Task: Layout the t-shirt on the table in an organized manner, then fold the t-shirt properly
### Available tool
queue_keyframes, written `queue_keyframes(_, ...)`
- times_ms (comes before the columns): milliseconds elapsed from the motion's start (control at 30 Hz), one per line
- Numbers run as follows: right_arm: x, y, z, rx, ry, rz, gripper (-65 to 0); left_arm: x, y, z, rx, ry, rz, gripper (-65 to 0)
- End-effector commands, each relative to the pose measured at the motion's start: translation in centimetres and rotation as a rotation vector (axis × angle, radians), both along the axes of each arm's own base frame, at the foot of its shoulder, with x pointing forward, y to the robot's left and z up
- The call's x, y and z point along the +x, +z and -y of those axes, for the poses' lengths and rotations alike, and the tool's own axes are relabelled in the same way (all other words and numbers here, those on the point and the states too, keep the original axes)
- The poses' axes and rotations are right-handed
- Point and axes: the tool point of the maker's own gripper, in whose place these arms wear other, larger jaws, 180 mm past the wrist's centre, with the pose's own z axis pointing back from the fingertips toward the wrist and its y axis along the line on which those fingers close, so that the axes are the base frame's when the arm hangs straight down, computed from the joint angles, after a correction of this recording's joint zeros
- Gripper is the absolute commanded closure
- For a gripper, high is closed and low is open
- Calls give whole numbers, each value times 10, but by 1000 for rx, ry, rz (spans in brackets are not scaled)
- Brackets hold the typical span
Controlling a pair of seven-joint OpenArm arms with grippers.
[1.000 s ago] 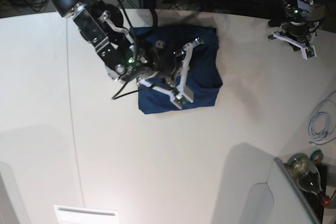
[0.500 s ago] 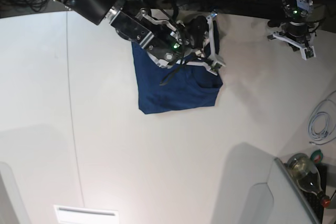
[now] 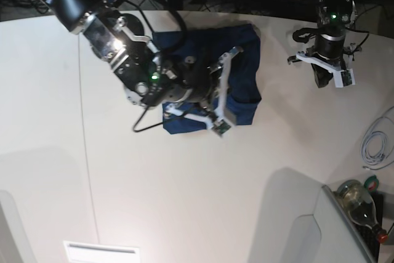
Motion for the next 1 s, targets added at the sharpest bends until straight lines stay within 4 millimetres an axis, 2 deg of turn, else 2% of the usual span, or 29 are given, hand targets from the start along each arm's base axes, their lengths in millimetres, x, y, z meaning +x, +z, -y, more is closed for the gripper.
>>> queue_keyframes(0,12,16,6,47,-39,33,-2,3,16,-4,-12,5,51,0)
queue_keyframes(67,28,19,36,48,-138,46,-2,2,24,2,-102,23,85,0)
queue_keyframes(133,39,18,62,37,-216,49,-2,3,24,17,-200,12,94,-8)
queue_keyframes(267,44,10,88,16,-289,34,-2,7,17,46,-314,-62,66,-357)
queue_keyframes(300,44,9,91,16,-296,31,-2,6,14,55,-325,-88,52,-410)
queue_keyframes(333,43,8,93,14,-304,28,-2,9,13,65,-333,-118,47,-433)
queue_keyframes(467,42,7,94,12,-288,31,-2,14,11,102,-392,-251,45,-449)
queue_keyframes(600,36,5,92,9,-233,42,-2,12,17,125,-449,-343,71,-538)
queue_keyframes(700,33,3,92,6,-225,40,-2,9,11,128,-467,-347,61,-574)
queue_keyframes(867,33,2,93,4,-225,37,-2,1,-5,130,-489,-314,27,-573)
queue_keyframes(967,33,2,93,4,-225,37,-2,-6,-22,125,-494,-284,-14,-573)
